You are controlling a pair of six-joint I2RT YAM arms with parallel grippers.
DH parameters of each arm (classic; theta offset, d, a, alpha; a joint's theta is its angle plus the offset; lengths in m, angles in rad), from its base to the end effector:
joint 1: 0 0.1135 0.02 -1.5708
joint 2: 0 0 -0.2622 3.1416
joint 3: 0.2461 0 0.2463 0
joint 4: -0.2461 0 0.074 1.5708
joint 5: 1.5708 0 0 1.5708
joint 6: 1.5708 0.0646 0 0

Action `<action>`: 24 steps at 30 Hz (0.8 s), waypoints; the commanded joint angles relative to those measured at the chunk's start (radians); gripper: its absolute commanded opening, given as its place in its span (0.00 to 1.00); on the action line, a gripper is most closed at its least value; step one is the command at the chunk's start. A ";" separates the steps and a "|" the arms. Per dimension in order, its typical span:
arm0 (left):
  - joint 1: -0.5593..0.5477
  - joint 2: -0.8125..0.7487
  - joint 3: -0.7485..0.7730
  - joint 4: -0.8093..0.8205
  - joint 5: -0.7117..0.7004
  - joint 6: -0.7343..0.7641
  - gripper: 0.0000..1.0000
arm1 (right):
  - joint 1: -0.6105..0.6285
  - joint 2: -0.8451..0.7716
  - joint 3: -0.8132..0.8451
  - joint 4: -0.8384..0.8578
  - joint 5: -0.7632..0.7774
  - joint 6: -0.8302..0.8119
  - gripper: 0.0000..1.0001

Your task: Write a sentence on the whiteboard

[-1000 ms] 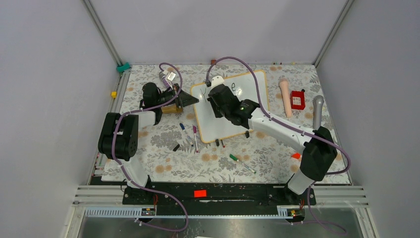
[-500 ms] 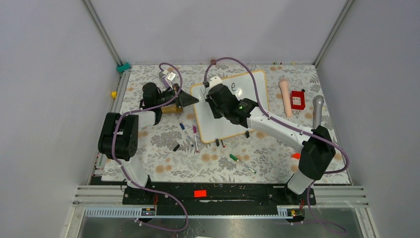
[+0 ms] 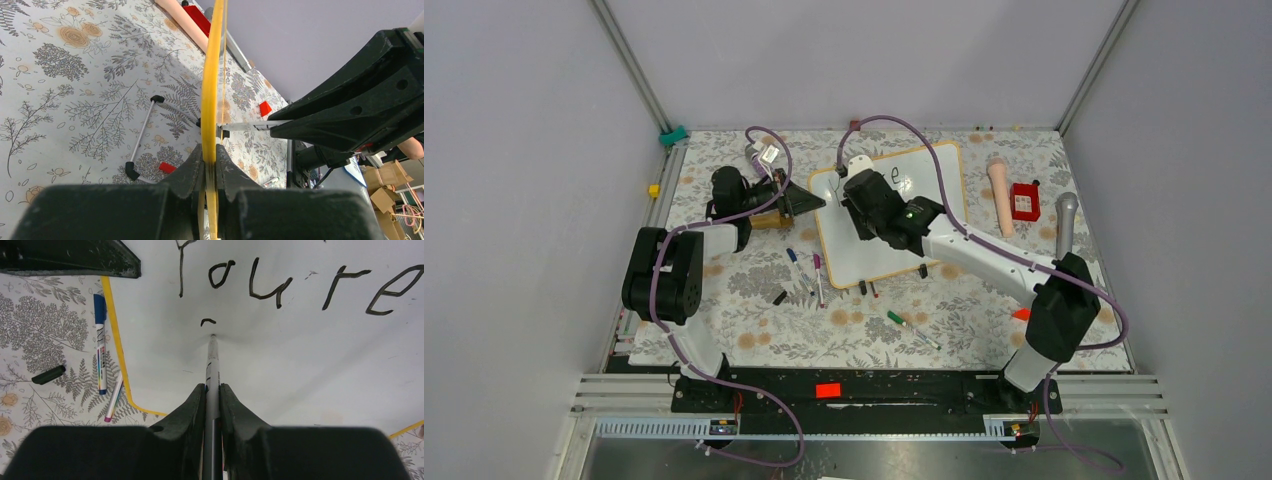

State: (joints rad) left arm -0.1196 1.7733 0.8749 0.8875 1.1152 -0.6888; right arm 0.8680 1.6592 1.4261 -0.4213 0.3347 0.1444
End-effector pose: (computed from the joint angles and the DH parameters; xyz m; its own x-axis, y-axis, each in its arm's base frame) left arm 0.3613 -0.1019 0.2197 -0.6084 -0.2086 -0.7657 0.7219 0.2554 -0.6431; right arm 0.2725 0.2889 0.2957 -0.4688 -0.3431 -0.8139 -0.4899 0.8678 -0.0837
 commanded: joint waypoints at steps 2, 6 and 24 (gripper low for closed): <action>-0.004 -0.036 -0.001 0.050 0.027 0.063 0.02 | 0.008 0.019 0.075 0.003 0.056 0.005 0.00; -0.004 -0.037 -0.001 0.051 0.029 0.063 0.02 | 0.009 0.028 0.087 0.005 0.055 0.006 0.00; -0.004 -0.036 0.001 0.048 0.031 0.064 0.02 | 0.009 0.047 0.089 -0.023 -0.026 -0.004 0.00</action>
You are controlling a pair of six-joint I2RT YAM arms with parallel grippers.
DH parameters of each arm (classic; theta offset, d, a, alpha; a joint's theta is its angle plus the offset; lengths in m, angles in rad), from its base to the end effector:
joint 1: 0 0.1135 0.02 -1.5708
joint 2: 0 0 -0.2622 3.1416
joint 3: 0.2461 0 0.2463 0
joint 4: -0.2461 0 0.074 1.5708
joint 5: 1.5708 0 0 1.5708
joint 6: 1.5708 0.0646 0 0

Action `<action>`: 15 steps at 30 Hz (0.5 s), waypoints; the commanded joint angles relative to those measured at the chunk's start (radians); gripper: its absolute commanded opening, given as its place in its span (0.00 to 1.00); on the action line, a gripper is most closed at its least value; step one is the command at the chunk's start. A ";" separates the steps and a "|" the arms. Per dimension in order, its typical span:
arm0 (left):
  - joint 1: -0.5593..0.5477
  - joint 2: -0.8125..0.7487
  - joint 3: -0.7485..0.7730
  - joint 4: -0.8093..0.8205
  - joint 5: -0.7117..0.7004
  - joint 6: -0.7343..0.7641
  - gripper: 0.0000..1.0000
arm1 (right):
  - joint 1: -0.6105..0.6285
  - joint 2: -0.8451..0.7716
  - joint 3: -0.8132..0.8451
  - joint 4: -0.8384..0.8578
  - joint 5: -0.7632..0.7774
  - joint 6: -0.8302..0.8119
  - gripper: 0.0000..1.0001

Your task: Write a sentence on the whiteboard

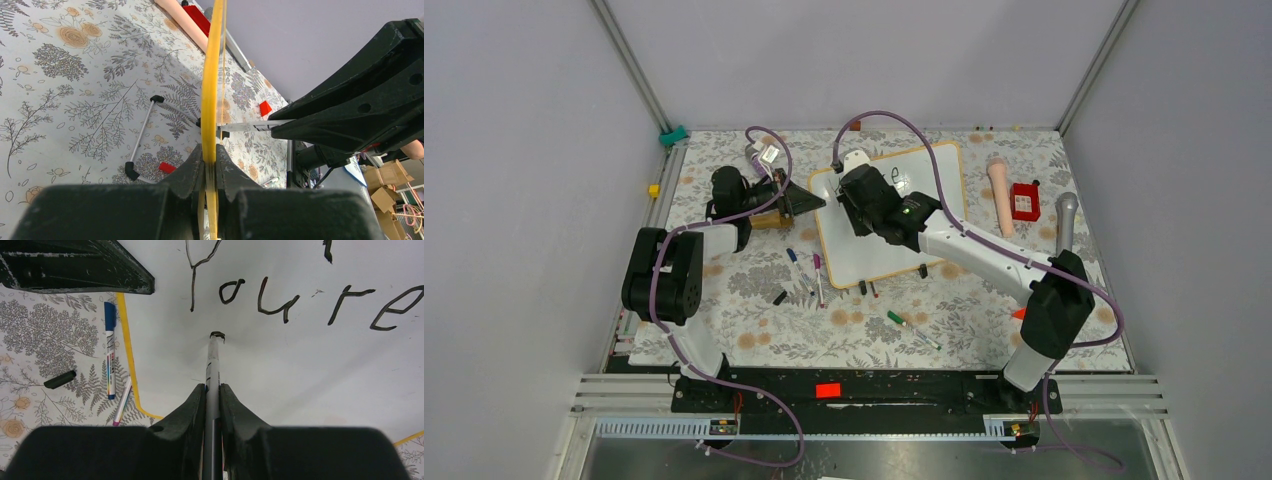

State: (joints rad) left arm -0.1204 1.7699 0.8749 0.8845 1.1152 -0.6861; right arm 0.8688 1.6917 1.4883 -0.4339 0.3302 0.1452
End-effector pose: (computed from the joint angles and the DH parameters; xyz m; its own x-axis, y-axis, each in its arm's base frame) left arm 0.3609 -0.1021 0.2206 -0.6063 -0.2074 -0.7677 0.7240 0.2553 -0.6408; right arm 0.2784 0.2967 0.3039 -0.4604 -0.3324 -0.8232 -0.4926 0.8671 -0.0746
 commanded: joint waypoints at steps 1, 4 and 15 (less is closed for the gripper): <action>-0.003 -0.034 0.001 0.051 0.032 0.062 0.02 | 0.009 0.011 0.024 -0.018 -0.024 -0.006 0.00; -0.002 -0.033 0.001 0.048 0.030 0.063 0.02 | 0.008 0.000 0.002 -0.021 -0.027 -0.002 0.00; -0.003 -0.035 0.002 0.041 0.028 0.069 0.02 | 0.006 0.002 0.000 -0.039 0.042 -0.020 0.00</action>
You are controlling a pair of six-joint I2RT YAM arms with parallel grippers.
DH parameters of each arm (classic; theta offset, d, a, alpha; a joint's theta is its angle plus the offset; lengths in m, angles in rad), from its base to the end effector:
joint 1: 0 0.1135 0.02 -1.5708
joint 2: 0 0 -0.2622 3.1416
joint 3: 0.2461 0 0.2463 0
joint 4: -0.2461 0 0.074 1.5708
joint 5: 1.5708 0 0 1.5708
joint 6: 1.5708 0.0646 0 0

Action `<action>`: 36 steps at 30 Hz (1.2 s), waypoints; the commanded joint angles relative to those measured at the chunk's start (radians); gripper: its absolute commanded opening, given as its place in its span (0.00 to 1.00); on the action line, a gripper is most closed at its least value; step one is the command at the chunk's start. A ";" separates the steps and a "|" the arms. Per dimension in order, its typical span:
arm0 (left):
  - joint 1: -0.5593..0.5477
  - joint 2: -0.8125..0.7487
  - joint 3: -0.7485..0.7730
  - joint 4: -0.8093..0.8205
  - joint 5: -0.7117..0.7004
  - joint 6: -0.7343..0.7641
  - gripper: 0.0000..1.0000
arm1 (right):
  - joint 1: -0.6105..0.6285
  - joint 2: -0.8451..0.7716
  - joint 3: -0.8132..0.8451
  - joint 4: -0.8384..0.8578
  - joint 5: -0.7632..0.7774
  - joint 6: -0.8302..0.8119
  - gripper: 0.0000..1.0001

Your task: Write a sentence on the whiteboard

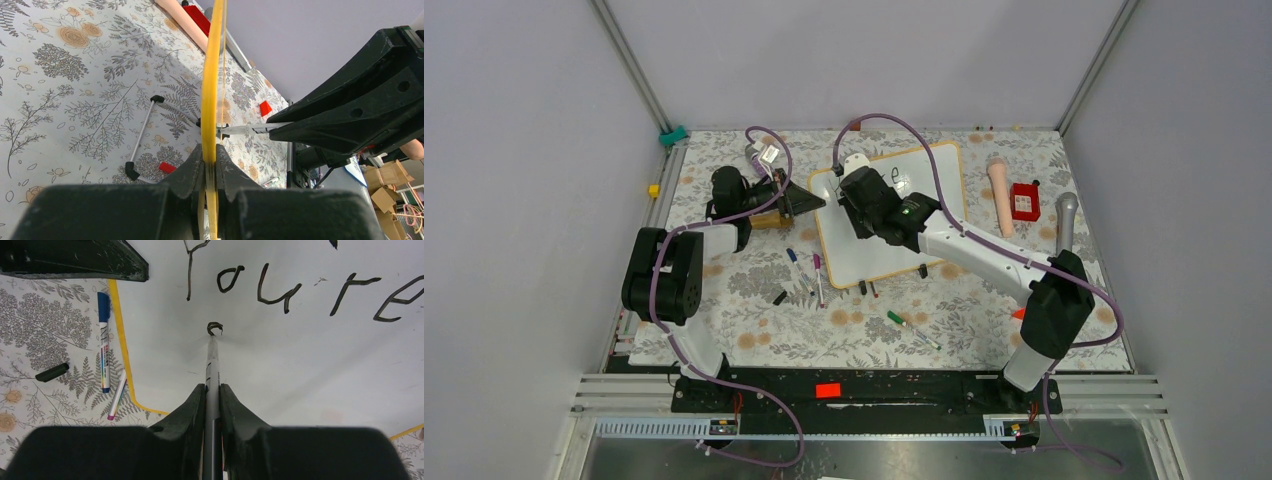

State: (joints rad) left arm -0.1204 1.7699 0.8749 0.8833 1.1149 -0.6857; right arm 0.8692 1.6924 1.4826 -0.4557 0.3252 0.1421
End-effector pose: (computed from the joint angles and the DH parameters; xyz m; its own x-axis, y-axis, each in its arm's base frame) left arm 0.3609 -0.1021 0.2205 -0.6069 -0.2074 -0.7673 0.7234 0.2557 -0.6413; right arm 0.2767 0.2955 0.2992 -0.4740 -0.3531 -0.8066 -0.4995 0.8623 -0.0839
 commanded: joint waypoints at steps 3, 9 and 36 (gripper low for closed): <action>-0.004 -0.038 0.003 0.037 0.029 0.069 0.02 | 0.004 0.006 0.016 -0.016 0.075 -0.015 0.00; -0.004 -0.041 0.003 0.030 0.028 0.074 0.02 | -0.012 0.022 0.056 -0.013 0.076 -0.006 0.00; -0.007 -0.047 0.006 0.013 0.019 0.084 0.02 | -0.030 0.008 0.028 0.007 0.033 0.003 0.00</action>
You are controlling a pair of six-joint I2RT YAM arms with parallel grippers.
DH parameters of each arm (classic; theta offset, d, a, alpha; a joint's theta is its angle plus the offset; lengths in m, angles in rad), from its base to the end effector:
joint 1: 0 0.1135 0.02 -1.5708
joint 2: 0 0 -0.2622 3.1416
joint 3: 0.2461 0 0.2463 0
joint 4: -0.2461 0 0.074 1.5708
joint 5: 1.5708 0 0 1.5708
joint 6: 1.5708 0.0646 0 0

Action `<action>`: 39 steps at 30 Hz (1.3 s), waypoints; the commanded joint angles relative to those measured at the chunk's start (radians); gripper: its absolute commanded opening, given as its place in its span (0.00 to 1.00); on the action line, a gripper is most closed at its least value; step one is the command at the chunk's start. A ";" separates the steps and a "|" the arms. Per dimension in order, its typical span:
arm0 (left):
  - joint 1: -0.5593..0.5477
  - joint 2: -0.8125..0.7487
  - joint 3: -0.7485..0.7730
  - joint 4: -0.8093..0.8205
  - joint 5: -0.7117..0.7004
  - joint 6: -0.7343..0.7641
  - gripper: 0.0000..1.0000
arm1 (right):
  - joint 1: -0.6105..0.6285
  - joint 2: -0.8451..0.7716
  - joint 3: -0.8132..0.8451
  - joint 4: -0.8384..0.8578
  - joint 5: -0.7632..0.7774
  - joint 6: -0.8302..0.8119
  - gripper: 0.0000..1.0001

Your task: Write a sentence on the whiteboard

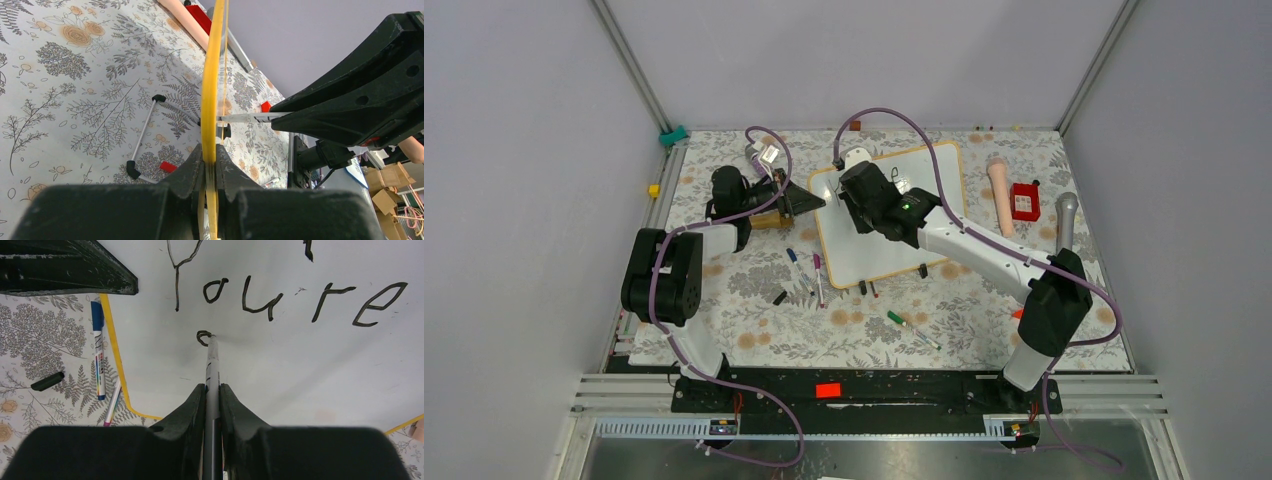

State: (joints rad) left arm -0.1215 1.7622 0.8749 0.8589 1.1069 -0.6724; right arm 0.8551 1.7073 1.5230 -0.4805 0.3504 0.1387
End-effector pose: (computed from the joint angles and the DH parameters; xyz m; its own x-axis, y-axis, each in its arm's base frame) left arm 0.3604 -0.1022 0.2207 -0.6085 -0.2065 -0.7662 0.7191 0.2648 -0.6425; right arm 0.2841 0.2930 0.3054 -0.4744 -0.3477 -0.8088 -0.4704 0.8766 -0.1009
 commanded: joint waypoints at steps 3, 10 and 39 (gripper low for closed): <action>-0.005 -0.038 0.009 0.037 0.029 0.072 0.02 | -0.015 -0.017 -0.038 0.026 0.007 0.009 0.00; -0.006 -0.035 0.010 0.039 0.030 0.069 0.02 | -0.016 -0.033 -0.066 -0.006 0.004 0.019 0.00; -0.006 -0.020 0.024 0.043 0.038 0.059 0.02 | -0.071 -0.111 -0.040 0.050 -0.062 0.000 0.00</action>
State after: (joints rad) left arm -0.1223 1.7622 0.8749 0.8593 1.1069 -0.6731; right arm 0.7956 1.6012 1.4715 -0.4503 0.3084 0.1455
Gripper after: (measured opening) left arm 0.065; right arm 0.200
